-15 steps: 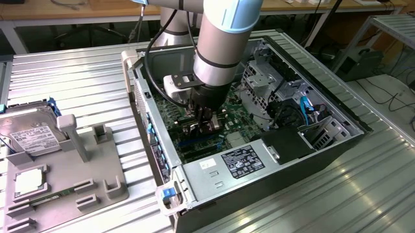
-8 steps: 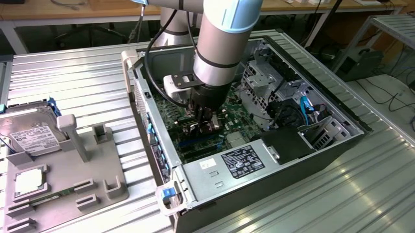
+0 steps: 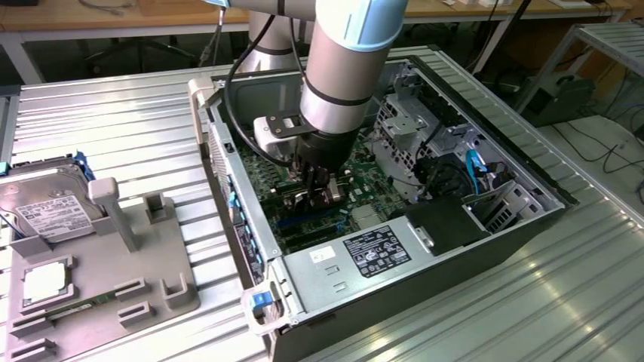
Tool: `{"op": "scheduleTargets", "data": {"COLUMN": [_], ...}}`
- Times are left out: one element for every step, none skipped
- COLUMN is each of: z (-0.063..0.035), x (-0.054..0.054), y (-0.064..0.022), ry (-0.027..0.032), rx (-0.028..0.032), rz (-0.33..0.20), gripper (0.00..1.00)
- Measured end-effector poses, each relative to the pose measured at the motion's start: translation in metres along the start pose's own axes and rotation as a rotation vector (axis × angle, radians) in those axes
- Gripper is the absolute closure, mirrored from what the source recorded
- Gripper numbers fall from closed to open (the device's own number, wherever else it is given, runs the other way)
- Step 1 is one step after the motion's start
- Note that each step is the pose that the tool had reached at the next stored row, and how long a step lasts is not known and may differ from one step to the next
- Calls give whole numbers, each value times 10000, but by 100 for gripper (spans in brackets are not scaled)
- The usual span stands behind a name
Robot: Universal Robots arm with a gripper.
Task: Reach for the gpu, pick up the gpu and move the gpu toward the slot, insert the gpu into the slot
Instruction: 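Insert the gpu into the slot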
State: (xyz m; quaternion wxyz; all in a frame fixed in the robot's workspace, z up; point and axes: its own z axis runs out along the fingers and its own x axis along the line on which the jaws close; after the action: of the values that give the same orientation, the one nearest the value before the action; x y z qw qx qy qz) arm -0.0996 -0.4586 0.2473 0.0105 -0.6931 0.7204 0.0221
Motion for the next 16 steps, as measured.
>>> {"op": "scheduleTargets", "data": {"z": [0,0,0,1,1,1,1,1,1,1,1,1,1,1,-4,-8], "x": [0,0,0,-1,-2,-5,-6,-6,-7,-7,-7,-7,-7,-7,-8,-8], "y": [0,0,0,0,0,0,0,1,1,0,0,0,0,0,0,0], "ry": [0,0,1,1,2,3,5,4,4,4,4,4,3,4,3,-1], "rx": [0,0,-2,-3,-5,-8,-10,-10,-11,-11,-11,-11,-10,-10,-10,-8], "rz": [-1,-11,-37,-80,-128,-182,-202,-212,-219,-220,-221,-221,-222,-222,-222,-222], "gripper": [73,73,73,73,73,73,73,73,73,73,73,73,73,73,73,73]}}
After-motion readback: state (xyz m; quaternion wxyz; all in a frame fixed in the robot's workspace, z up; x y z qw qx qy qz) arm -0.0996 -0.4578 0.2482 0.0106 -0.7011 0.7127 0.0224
